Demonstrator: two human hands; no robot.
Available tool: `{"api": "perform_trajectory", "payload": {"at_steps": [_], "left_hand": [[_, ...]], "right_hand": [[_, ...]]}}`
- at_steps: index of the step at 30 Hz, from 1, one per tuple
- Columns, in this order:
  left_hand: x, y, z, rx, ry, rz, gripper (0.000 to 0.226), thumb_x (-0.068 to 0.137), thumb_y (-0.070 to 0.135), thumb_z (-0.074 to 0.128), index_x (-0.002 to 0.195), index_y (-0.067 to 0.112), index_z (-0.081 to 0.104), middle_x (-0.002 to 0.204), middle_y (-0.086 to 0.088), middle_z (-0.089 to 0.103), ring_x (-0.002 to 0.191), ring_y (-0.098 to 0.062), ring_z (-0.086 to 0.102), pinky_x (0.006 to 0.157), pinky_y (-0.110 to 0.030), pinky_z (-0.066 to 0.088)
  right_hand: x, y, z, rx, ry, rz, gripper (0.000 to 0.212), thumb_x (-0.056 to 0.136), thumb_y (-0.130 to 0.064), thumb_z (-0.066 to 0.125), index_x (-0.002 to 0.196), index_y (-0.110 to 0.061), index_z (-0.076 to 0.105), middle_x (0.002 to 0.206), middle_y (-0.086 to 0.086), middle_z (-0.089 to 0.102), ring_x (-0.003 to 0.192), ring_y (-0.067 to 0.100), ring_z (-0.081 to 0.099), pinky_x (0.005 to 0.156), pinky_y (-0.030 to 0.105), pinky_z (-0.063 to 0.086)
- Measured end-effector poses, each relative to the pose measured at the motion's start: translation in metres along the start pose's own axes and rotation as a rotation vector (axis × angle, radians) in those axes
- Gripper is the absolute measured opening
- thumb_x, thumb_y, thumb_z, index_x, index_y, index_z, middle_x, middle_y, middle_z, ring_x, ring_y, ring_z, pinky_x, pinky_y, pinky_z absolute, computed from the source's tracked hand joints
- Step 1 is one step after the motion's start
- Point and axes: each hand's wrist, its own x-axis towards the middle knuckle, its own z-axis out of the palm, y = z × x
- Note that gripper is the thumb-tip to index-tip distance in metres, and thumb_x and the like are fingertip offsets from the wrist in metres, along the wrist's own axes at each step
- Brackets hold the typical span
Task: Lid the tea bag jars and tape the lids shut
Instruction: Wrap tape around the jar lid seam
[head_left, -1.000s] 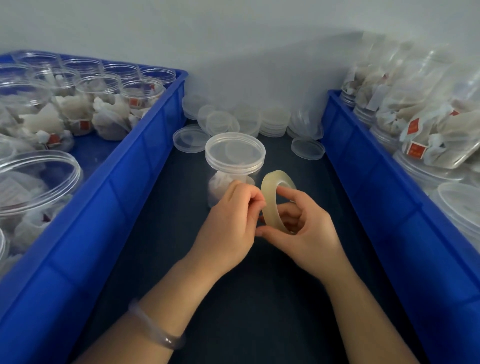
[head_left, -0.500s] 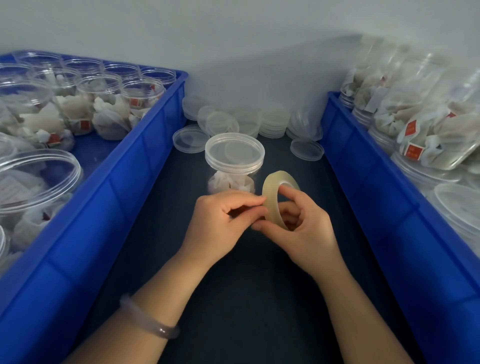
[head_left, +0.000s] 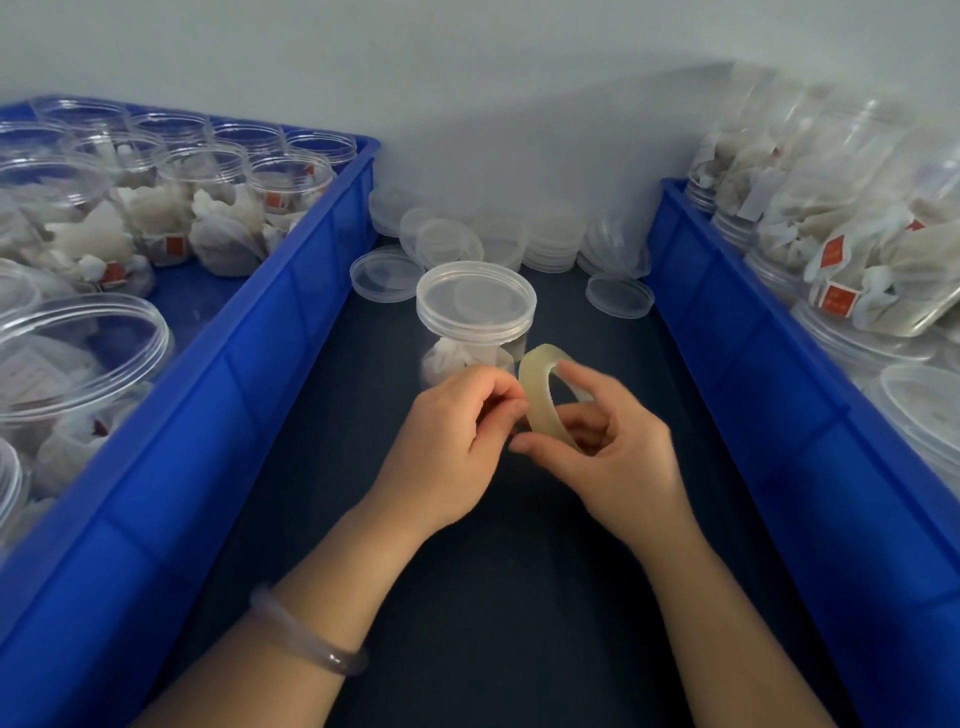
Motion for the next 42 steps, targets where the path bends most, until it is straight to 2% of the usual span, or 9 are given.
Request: {"api": "perform_trajectory", "payload": {"at_steps": [7,13,16,20,22,26,31,36,42], "left_hand": [[0.001,0.011,0.003,-0.172,0.070,-0.156,0.018,0.091,0.011,0.059,0.080,0.025,0.059,0.070,0.016,0.061,0.070,-0.003,0.061,0.061,-0.012,0.047],[0.001,0.009,0.000,0.173,0.246,0.176,0.013,0.088,0.018,0.065,0.087,0.005,0.064,0.082,0.001,0.061,0.070,-0.010,0.055,0.063,-0.026,0.048],[0.009,0.003,-0.010,0.261,0.466,0.182,0.046,0.073,0.037,0.077,0.102,0.005,0.063,0.111,-0.015,0.053,0.106,-0.020,0.048,0.092,-0.017,0.039],[0.017,-0.009,-0.019,0.031,0.213,-0.106,0.090,0.051,0.061,0.073,0.129,0.036,0.036,0.152,-0.010,0.015,0.136,0.006,0.008,0.101,0.004,0.008],[0.021,-0.018,-0.018,-0.062,0.174,-0.145,0.088,0.049,0.057,0.073,0.127,0.037,0.037,0.148,0.000,0.022,0.135,0.014,0.010,0.103,0.001,0.014],[0.027,-0.024,-0.013,-0.214,0.207,-0.138,0.080,0.052,0.046,0.081,0.120,0.025,0.045,0.125,0.003,0.047,0.125,-0.015,0.046,0.105,-0.042,0.041],[0.028,-0.027,-0.009,-0.187,0.252,-0.120,0.072,0.056,0.044,0.087,0.113,0.035,0.044,0.117,0.016,0.046,0.118,-0.009,0.048,0.101,-0.039,0.045],[0.028,-0.025,-0.009,-0.185,0.276,-0.131,0.064,0.062,0.048,0.076,0.115,0.027,0.048,0.116,0.015,0.049,0.115,-0.002,0.048,0.099,-0.035,0.046],[0.026,-0.027,-0.013,-0.137,0.353,-0.071,0.057,0.070,0.049,0.075,0.112,0.020,0.052,0.115,0.001,0.054,0.111,-0.009,0.053,0.090,-0.031,0.050]], "right_hand": [[0.005,-0.004,-0.007,-0.016,0.050,-0.034,0.019,0.074,-0.034,0.069,0.092,-0.032,0.063,0.078,-0.005,0.070,0.063,0.007,0.066,0.061,0.014,0.052],[0.016,-0.024,-0.017,-0.187,-0.017,-0.081,0.010,0.086,-0.023,0.063,0.087,-0.028,0.072,0.080,-0.015,0.066,0.076,0.000,0.060,0.067,0.008,0.042],[0.037,-0.035,-0.020,-0.403,-0.058,-0.113,0.011,0.089,-0.028,0.062,0.089,-0.023,0.072,0.087,-0.012,0.056,0.083,0.004,0.051,0.070,0.009,0.037],[0.050,-0.038,-0.016,-0.548,-0.118,-0.106,0.012,0.091,-0.033,0.061,0.091,-0.025,0.071,0.099,-0.005,0.059,0.090,0.008,0.050,0.070,0.010,0.035],[0.052,-0.037,-0.013,-0.545,-0.124,-0.114,0.012,0.090,-0.033,0.062,0.089,-0.026,0.071,0.098,-0.004,0.060,0.092,0.010,0.051,0.070,0.014,0.036],[0.054,-0.034,-0.011,-0.563,-0.095,-0.139,0.012,0.089,-0.034,0.062,0.088,-0.026,0.071,0.095,-0.004,0.061,0.090,0.010,0.052,0.074,0.022,0.037],[0.054,-0.032,-0.008,-0.577,-0.045,-0.139,0.015,0.088,-0.037,0.062,0.086,-0.026,0.071,0.086,-0.008,0.052,0.075,0.003,0.046,0.062,0.012,0.031],[0.052,-0.036,-0.003,-0.658,-0.027,-0.151,0.019,0.089,-0.038,0.059,0.088,-0.023,0.069,0.087,-0.003,0.054,0.072,0.009,0.048,0.059,0.021,0.036],[0.045,-0.046,0.004,-0.722,0.018,-0.136,0.018,0.091,-0.045,0.055,0.086,-0.030,0.064,0.061,-0.015,0.048,0.055,0.002,0.045,0.047,0.019,0.025]]}}
